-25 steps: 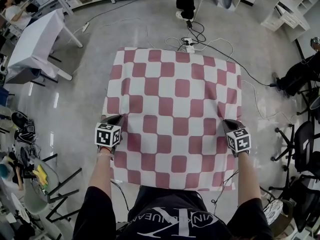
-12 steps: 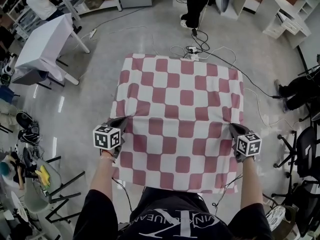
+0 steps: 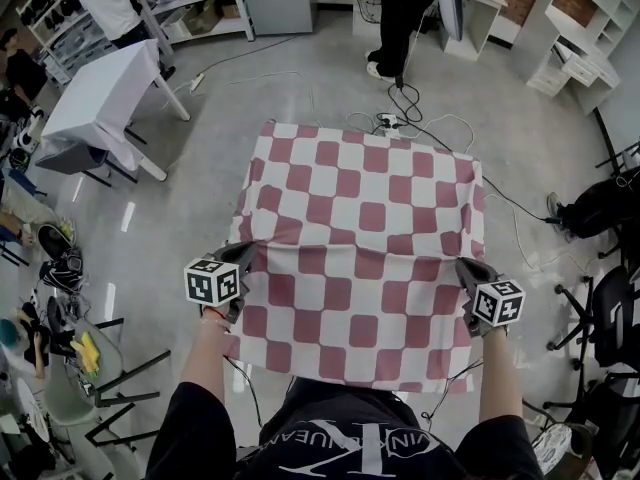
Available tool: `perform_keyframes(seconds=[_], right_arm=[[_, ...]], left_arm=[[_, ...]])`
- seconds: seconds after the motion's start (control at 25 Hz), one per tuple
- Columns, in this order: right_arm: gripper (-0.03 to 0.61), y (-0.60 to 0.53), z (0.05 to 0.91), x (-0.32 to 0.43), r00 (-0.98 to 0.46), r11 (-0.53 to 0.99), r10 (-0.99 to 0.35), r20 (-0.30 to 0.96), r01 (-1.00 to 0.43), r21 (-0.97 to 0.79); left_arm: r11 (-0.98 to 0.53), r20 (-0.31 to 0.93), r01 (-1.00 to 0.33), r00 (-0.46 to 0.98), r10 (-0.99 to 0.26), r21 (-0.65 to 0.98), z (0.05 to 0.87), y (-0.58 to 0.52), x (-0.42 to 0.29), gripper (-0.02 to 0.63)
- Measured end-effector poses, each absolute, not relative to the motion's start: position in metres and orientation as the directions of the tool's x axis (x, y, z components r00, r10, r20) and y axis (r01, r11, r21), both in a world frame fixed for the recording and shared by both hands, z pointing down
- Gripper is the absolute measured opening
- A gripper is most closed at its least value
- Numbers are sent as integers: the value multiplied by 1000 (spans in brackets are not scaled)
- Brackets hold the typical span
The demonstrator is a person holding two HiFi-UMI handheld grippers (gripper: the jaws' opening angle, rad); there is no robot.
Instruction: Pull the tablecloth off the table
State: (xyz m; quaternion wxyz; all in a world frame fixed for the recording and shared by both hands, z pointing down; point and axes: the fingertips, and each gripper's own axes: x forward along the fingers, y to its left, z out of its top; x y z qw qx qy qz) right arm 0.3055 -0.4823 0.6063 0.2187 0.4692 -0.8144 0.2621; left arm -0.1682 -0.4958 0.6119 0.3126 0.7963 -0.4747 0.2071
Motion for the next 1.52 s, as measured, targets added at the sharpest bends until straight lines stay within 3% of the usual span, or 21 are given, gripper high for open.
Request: perform_keyframes(seconds=[1.52], right_arm=[[9, -438, 553, 304, -562, 471, -710, 425, -827, -307]], left_arm=[[-387, 463, -874, 485, -742, 295, 533, -441, -148, 10]])
